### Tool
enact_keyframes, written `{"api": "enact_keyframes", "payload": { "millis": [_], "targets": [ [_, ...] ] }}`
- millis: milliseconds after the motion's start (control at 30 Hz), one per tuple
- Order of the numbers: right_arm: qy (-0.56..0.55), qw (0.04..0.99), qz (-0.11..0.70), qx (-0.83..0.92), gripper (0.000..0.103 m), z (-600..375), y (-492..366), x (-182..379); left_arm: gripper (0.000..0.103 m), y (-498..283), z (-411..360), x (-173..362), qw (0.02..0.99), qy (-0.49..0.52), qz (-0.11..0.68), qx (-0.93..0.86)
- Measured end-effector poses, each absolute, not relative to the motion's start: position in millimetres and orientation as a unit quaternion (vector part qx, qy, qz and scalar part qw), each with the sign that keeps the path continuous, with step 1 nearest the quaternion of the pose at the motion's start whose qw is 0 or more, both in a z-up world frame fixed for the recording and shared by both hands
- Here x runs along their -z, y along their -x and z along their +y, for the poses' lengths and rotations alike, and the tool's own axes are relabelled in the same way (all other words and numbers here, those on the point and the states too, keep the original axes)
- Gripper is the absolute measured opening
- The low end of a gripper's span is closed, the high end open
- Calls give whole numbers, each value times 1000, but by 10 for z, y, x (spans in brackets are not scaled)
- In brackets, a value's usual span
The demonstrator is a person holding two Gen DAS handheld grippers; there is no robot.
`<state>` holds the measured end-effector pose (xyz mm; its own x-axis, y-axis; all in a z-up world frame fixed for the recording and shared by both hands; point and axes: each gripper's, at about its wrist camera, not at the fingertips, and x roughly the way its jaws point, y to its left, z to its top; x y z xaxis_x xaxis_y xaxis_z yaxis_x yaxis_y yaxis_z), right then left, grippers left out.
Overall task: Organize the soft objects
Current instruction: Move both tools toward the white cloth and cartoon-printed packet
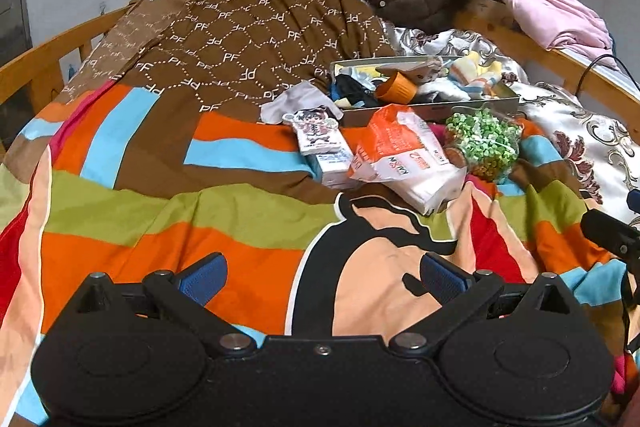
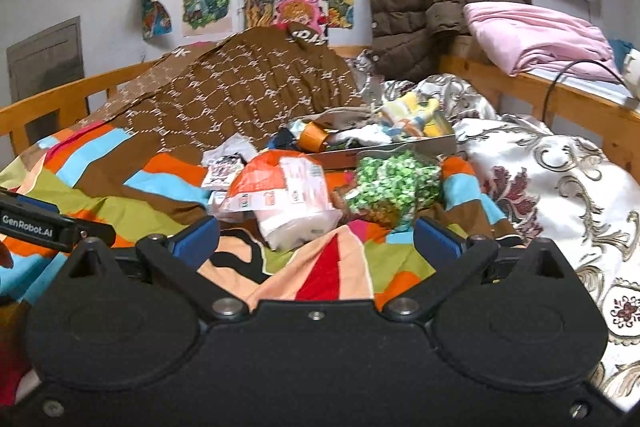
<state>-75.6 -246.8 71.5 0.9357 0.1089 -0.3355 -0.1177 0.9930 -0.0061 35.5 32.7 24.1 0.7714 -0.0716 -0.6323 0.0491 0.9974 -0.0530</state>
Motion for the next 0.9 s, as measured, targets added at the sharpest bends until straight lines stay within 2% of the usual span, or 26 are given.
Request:
{"api": "enact_keyframes", "payload": {
  "millis": [500,900],
  "targets": [
    [31,973,200,-109,102,-2269,338,-552,102,-385,496,-67,931,19,365,-1],
    [41,972,182,-143,102,-2119,7,-409,102,-378,617,-35,933,9,359,-27]
  ]
}}
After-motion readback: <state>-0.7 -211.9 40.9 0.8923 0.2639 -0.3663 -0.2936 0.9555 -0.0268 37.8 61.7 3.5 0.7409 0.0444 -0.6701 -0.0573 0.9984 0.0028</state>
